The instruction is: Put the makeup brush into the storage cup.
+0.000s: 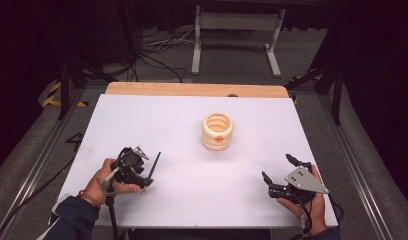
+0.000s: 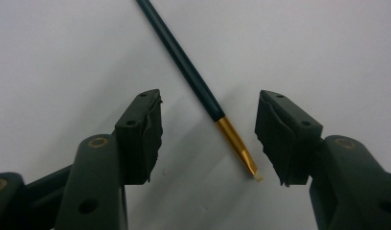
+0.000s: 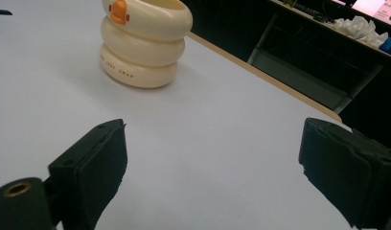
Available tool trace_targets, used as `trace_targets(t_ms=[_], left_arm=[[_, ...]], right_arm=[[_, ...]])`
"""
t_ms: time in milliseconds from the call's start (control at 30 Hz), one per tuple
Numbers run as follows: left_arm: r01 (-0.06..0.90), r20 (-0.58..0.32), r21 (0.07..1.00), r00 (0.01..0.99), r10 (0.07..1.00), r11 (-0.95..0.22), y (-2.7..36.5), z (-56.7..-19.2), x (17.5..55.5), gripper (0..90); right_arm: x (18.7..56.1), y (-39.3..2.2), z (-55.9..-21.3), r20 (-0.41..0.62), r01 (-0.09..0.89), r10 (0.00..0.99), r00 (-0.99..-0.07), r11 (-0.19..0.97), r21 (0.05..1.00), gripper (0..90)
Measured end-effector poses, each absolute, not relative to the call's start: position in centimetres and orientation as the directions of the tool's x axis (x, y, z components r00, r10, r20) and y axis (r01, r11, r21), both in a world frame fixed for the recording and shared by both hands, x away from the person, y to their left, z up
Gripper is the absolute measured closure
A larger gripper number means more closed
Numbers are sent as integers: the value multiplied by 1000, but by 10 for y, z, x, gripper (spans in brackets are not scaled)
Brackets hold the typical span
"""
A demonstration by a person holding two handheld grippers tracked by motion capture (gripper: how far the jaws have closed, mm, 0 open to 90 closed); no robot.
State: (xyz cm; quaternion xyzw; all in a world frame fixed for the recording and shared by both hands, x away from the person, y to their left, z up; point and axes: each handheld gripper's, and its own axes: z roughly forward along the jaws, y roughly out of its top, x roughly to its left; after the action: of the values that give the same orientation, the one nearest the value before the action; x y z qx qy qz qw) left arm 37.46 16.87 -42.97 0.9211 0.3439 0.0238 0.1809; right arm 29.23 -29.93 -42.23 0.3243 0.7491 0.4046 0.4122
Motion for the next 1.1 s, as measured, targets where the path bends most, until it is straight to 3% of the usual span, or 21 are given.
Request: trace_targets(t_ms=[100,200,467,833,1100], left_arm=[[611,-63,326,775,629,-721,167,-432,375,507],[591,-30,285,792,609,-755,166,-430,376,634],[503,33,190,855,517,-843,148,-427,372,827],[419,134,202,884,449,-885,147,-426,363,832],[370,220,308,869,444,-876,145,-411,355,832]], right_arm=[[292,-299,-422,-359,151,821,-444,464,873,103],[292,-301,-422,-359,153,833,-421,455,877,108],[292,-301,-422,-355,158,836,-418,452,878,109],[294,-301,-424,-356,167,832,-426,459,873,109],[293,-301,-424,-356,166,831,-428,460,872,109]])
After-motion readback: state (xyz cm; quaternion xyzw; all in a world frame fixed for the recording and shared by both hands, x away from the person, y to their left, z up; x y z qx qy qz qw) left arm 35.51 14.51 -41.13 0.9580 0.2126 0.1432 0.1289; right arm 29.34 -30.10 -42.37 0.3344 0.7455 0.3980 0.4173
